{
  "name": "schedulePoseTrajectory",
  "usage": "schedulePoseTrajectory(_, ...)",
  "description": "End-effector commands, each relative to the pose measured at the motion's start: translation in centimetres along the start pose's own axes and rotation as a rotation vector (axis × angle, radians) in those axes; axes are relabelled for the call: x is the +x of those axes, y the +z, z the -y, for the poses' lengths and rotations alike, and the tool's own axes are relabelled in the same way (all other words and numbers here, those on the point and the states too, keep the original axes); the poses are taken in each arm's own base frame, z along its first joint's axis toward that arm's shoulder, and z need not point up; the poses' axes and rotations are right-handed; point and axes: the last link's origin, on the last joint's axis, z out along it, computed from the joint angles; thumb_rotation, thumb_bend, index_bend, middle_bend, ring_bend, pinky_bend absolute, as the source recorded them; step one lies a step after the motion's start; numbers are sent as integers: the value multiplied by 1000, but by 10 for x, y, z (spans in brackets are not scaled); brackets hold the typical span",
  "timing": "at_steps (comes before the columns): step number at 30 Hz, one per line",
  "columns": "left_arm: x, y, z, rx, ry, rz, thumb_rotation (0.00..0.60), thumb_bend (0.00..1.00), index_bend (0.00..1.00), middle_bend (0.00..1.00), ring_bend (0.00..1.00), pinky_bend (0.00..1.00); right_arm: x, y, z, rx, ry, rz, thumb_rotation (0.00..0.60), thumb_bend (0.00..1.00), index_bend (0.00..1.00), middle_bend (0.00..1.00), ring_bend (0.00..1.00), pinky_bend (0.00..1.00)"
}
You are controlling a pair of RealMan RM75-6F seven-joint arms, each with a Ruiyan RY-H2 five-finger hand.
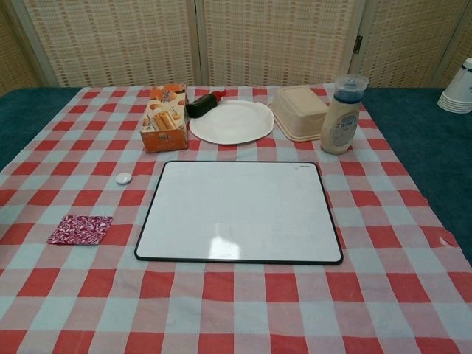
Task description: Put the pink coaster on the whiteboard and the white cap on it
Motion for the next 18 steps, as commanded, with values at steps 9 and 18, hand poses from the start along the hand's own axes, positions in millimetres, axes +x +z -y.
schedulePoseTrajectory(9, 0, -2, -4, -7, 8, -3, 600, 104, 0, 0, 0, 0, 4, -3, -2, 10, 15, -17, 600, 295, 101, 124, 0, 137)
schedulePoseTrajectory(18, 2, 2, -2, 1, 14, -23, 600, 105, 0, 0, 0, 0, 4, -1, -1, 13, 16, -18, 600, 295, 102, 124, 0, 137)
